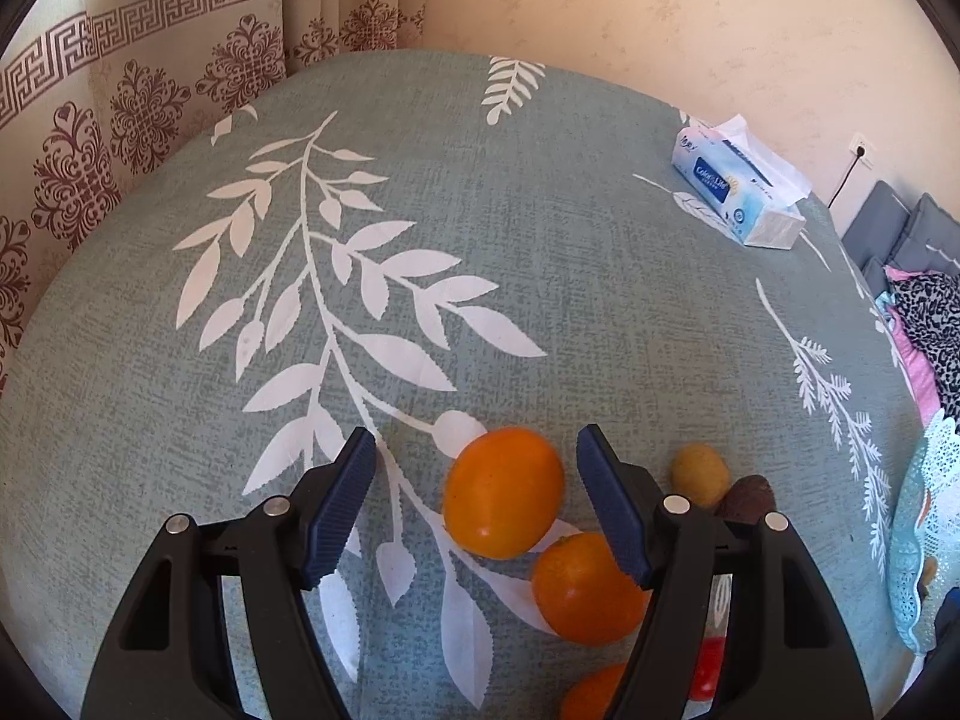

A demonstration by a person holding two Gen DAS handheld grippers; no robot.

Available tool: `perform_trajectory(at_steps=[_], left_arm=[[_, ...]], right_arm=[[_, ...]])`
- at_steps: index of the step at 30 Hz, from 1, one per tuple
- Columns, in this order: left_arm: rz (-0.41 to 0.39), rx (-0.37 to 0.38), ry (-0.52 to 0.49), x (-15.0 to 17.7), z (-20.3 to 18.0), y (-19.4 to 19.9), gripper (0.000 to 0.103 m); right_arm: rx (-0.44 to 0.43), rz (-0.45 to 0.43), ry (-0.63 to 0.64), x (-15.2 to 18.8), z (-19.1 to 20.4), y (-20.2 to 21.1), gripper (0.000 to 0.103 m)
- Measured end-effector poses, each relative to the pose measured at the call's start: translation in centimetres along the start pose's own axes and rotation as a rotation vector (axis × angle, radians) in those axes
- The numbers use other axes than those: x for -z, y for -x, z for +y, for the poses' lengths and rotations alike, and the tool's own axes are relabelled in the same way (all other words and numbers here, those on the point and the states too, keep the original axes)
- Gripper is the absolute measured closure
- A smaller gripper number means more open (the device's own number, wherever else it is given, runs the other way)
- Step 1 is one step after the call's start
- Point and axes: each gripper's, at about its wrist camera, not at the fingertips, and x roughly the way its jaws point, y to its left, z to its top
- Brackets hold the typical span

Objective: Organize fruits
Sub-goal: 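Grasp another orange with the left tool, then lift the orange with the left tool while the right tool approaches a dark fruit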

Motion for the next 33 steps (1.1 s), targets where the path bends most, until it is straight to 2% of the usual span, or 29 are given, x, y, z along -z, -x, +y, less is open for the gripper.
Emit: perform_trajectory(at_steps=[8,11,16,22,24,30,33], left_arm=[[0.0,0.005,0.005,0.1,0.4,-0.4,0.034],[-0.01,0.002,-0.004,0.3,0.4,-0.3,0.04],[-0.019,0.047,-0.03,0.9,-0.2,0.3,0.063],[-0.032,0.059,-0.018,1.3,0.3,0.9,0.063],[-0.052,0.049,-0.018,1.5,0.5,1.3,0.063],[-0.186,-0.035,-0.027,1.4,0.8,3.7,0.063],[-0.222,-0.048,-0.016,1.3,1.3,4.5,0.063]], right_arm=[[-0.014,0.012,0.015,0.1,1.1,-0.4,0.048],[-0.018,0.015,0.023,0.0,1.6,-0.6,0.048],[-0.029,0.019,0.033,-0.2,2.4,-1.0,0.048],[-0.058,0.029,0.056,-0.6,4.0,-1.6,0.048],[-0.087,0.043,0.064,-0.9,4.8,-2.1,0.048],[-0.171,0.098,0.102,-1.8,7.8,-4.2,0.048],[-0.209,0.131,0.123,-2.0,9.5,-5.6,0.048]])
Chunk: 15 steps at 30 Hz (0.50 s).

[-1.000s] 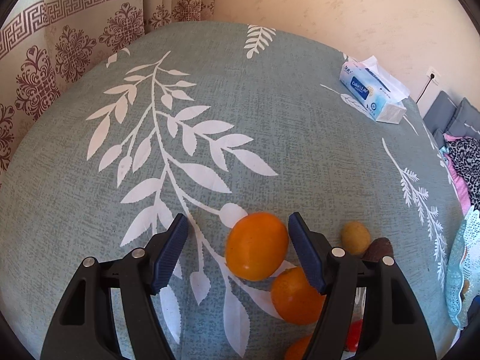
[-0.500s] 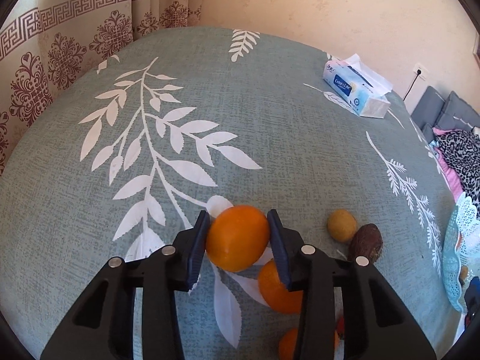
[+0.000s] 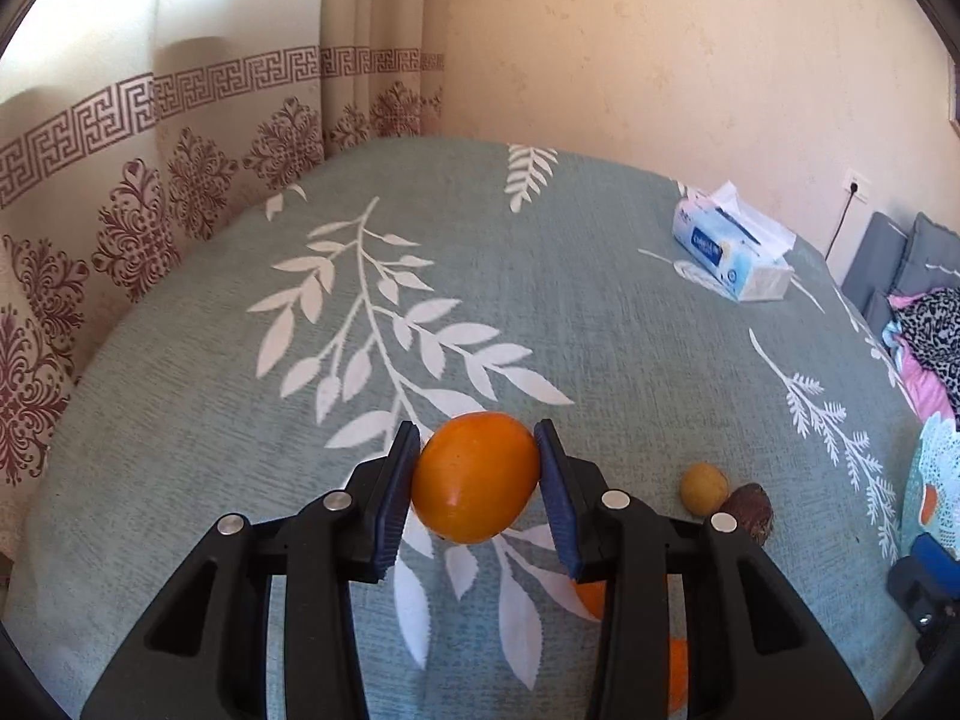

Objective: Organize fruits
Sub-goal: 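Lift the orange with the left tool while the right tool approaches a dark fruit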

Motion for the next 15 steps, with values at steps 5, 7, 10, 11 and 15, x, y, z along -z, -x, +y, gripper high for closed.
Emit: perform_trajectory(at_steps=[5,7,10,11,15], left_arm=[[-0.02,-0.009,0.013,0.0,0.8,0.5,0.063],[-0.026,-0.014,0.019,0.1,0.9,0.6,0.063],[-0.04,-0.021,0.025,0.2,1.1,0.9,0.063],[-0.041,-0.019,0.026,0.2,1.2,0.9,0.063],[-0.037,-0.01,0.031,0.4,1.3,0.9,0.063]], right_arm=[[-0.055,0.061,0.017,-0.8,1.8,-2.9,0.048],[-0.074,0.083,0.021,-1.1,2.4,-3.9,0.048],[-0.084,0.1,0.04,-1.5,3.4,-5.3,0.048],[-0.085,0.105,0.048,-1.7,3.7,-5.8,0.048],[-0.083,0.123,0.078,-2.1,4.9,-7.4,0.048]])
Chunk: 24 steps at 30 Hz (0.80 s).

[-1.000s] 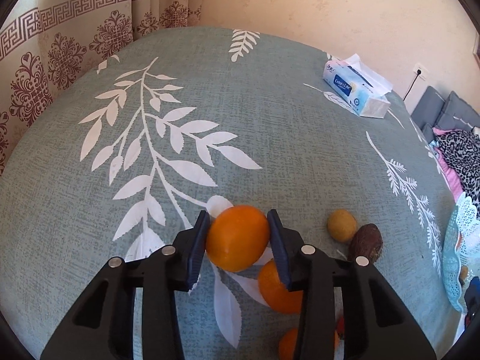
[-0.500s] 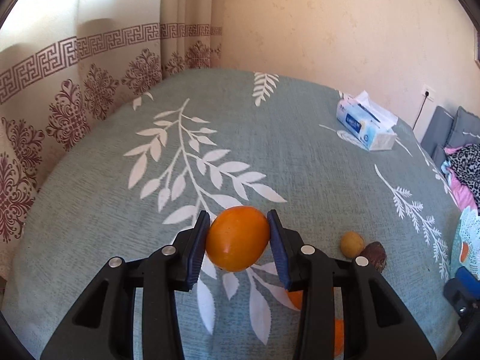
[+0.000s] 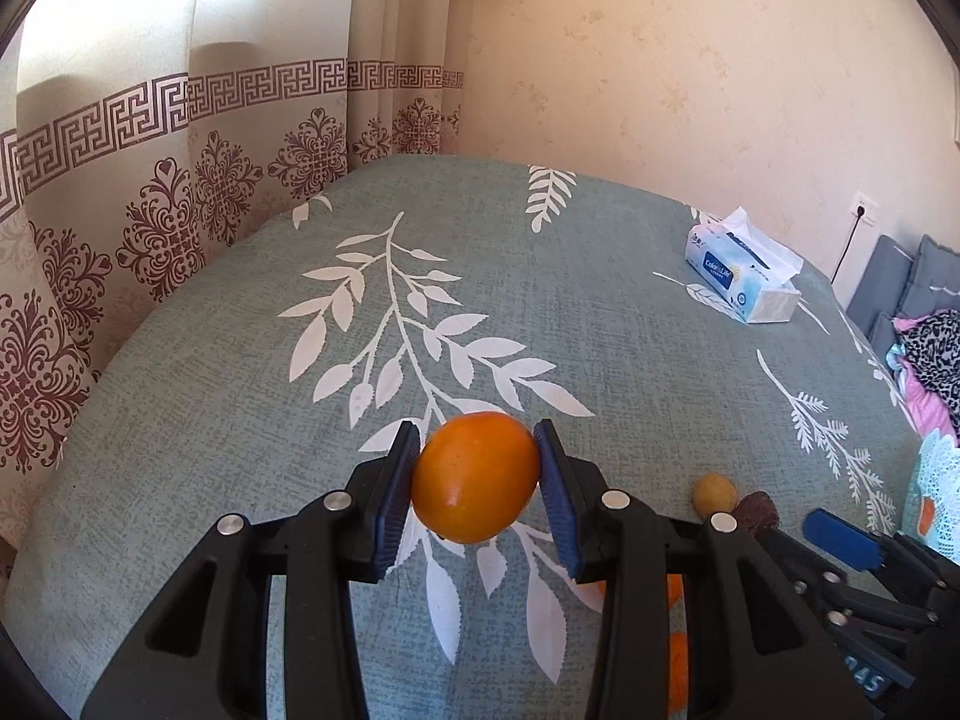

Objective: Organize fruits
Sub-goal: 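Lift the orange with the left tool while the right tool approaches a dark fruit, then grasp the dark wrinkled fruit with the right tool while the left tool holds the orange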

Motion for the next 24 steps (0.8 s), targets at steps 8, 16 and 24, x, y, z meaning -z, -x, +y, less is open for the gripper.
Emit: perform_trajectory(at_steps=[8,16,24], left_arm=[[0.01,0.008,0.01,0.1,0.3,-0.1,0.063],[0.013,0.008,-0.004,0.3,0.0,-0.3,0.063],[0.011,0.006,-0.023,0.5,-0.5,-0.3,0.063]], right_arm=[[0.025,0.035,0.036,-0.3,0.7,-2.5,0.056],[0.041,0.018,0.049,0.1,0.8,-1.5,0.062],[0.045,-0.02,0.016,0.7,-0.2,0.9,0.062]])
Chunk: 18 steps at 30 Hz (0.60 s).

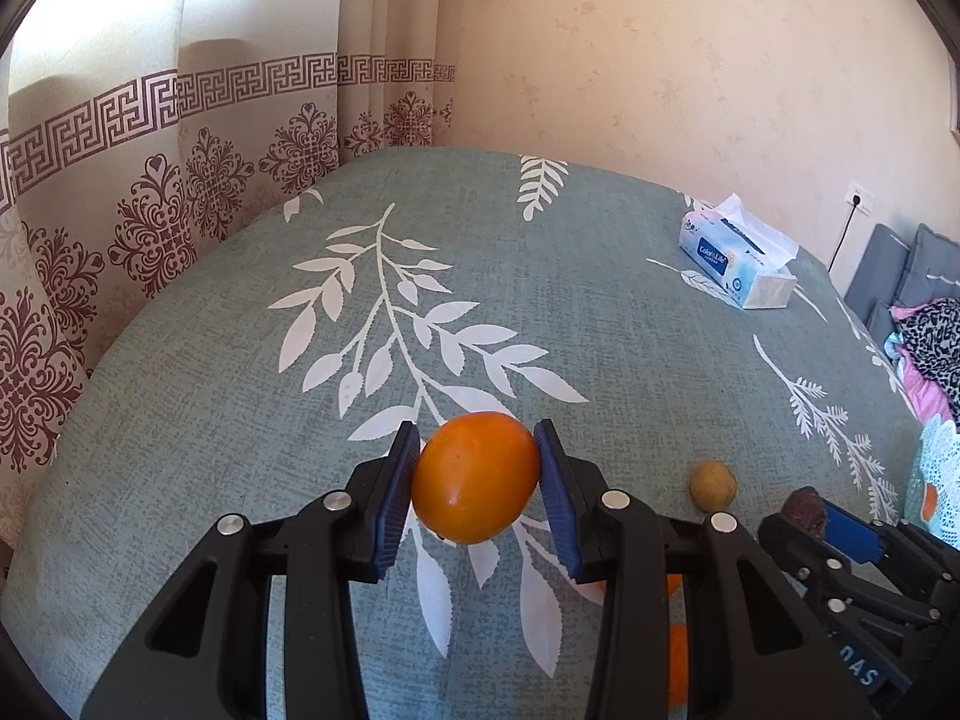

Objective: Organize fruits
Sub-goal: 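Grasp the dark wrinkled fruit with the right tool while the left tool holds the orange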

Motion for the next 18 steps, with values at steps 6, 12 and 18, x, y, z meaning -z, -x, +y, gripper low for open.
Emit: perform_trajectory(at_steps=[6,12,18], left_arm=[[0.002,-0.004,-0.016,0.2,-0.4,0.0,0.063],[-0.001,-0.005,-0.03,0.5,-0.7,0.0,0.063],[-0.014,-0.019,-0.052,0.8,-1.2,0.2,0.063]], right_arm=[[0.02,-0.037,-0.036,0.6,-1.5,2.4,0.062],[0.061,-0.058,-0.049,1.6,-3.1,4.5,0.062],[0.095,-0.071,-0.091,2.5,-5.1,6.1,0.062]])
